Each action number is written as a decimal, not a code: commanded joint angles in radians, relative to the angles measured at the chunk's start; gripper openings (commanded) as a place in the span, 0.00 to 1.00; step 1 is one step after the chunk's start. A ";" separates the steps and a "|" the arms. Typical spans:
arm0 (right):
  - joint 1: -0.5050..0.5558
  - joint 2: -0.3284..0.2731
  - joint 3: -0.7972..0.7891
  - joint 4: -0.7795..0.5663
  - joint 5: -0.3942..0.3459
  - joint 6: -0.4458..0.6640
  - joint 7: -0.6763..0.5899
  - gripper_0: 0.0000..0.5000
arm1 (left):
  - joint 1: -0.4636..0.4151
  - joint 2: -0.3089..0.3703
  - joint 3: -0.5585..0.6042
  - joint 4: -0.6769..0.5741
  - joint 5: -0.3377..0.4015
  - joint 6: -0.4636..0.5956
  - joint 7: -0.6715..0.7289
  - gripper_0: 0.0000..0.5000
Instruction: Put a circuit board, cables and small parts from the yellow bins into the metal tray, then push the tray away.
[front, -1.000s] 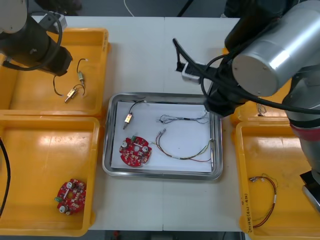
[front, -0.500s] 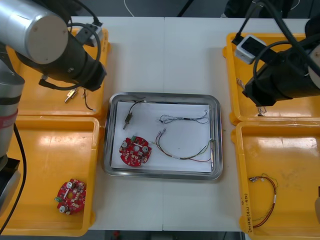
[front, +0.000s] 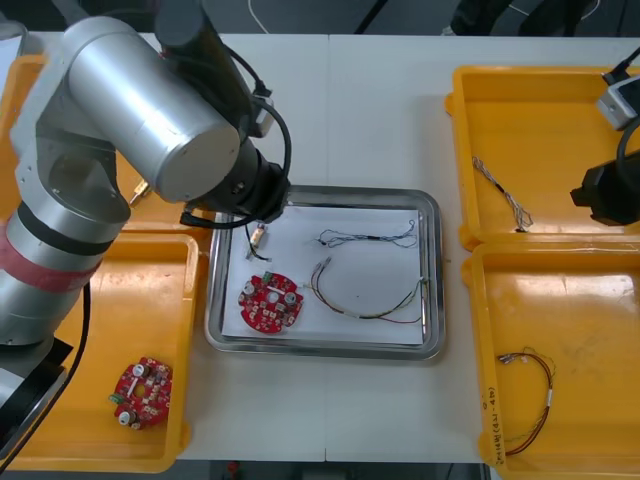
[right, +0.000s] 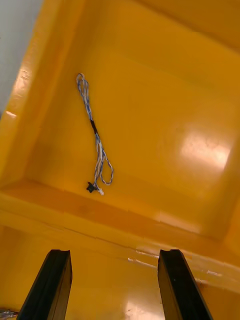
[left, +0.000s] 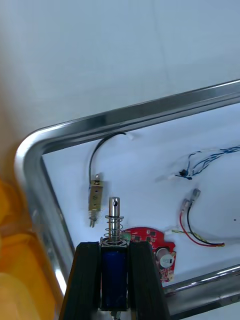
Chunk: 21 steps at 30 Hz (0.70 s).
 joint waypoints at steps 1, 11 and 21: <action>0.065 -0.041 -0.051 -0.044 -0.017 0.003 -0.100 1.00 | 0.004 -0.028 -0.083 0.047 -0.011 -0.092 0.009 0.01; 0.164 -0.051 -0.089 -0.043 -0.040 0.003 -0.212 1.00 | 0.000 -0.030 -0.169 0.146 -0.034 -0.212 0.003 0.00; 0.251 -0.084 -0.125 -0.058 -0.129 0.003 -0.232 1.00 | -0.003 -0.030 -0.220 0.228 -0.054 -0.296 -0.005 0.00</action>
